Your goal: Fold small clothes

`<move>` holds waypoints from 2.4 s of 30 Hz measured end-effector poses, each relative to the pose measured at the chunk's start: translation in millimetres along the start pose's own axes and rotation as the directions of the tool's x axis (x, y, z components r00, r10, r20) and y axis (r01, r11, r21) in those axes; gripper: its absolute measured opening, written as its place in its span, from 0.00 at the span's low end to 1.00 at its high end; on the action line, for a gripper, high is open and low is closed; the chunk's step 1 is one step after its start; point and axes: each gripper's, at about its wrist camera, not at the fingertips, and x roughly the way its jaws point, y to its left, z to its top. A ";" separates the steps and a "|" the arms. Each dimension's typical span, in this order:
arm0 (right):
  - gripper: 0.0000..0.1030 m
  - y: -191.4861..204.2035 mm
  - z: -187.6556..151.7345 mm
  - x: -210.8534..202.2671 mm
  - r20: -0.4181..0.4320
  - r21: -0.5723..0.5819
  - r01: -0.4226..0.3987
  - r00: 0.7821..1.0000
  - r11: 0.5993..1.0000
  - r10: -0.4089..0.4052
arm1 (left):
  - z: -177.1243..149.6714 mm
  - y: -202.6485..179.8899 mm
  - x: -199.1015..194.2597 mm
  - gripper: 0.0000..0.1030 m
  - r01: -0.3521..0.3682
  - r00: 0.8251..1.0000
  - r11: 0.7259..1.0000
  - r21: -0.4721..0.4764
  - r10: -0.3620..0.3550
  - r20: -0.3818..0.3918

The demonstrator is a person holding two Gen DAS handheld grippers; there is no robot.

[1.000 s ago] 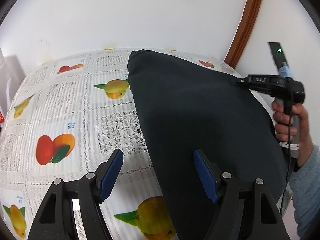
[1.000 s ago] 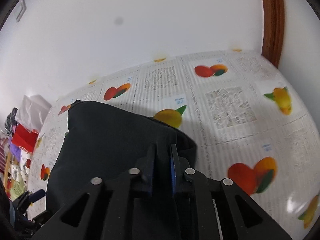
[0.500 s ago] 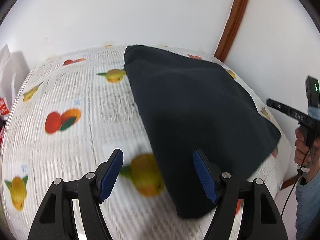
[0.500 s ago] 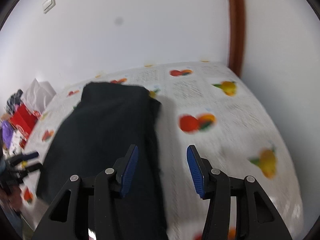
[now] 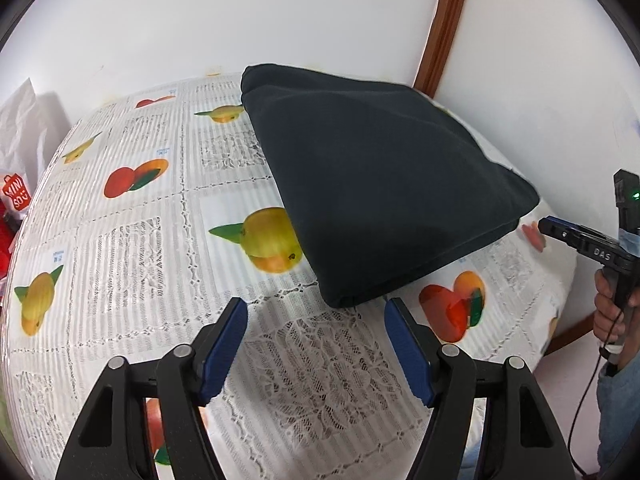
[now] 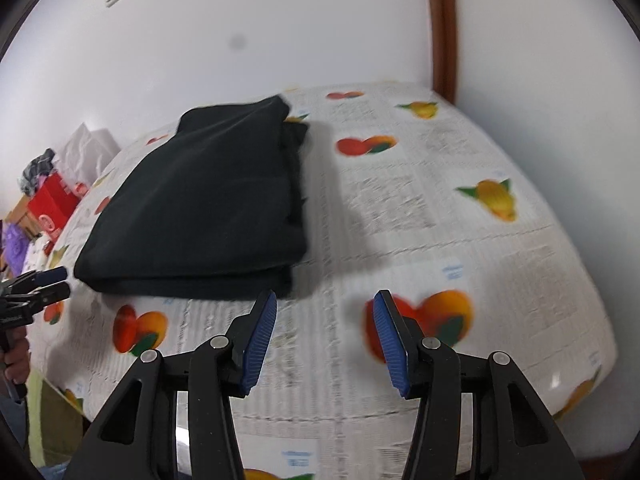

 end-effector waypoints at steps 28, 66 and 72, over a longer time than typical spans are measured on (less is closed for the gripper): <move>0.45 25.8 52.1 45.9 0.018 -0.064 -0.032 0.999 0.997 0.033 | 33.2 20.9 47.3 0.41 -0.022 0.999 0.997 -0.069 0.025 0.033; 0.36 87.7 225.5 155.3 -0.022 -0.156 0.000 1.000 0.988 -0.003 | 44.5 20.0 64.4 0.48 -0.045 0.997 0.998 -0.042 0.048 0.055; 0.36 72.1 250.8 211.3 -0.105 -0.012 -0.074 0.992 0.997 0.072 | 43.8 18.7 64.3 0.48 -0.052 0.997 0.998 -0.036 0.054 0.054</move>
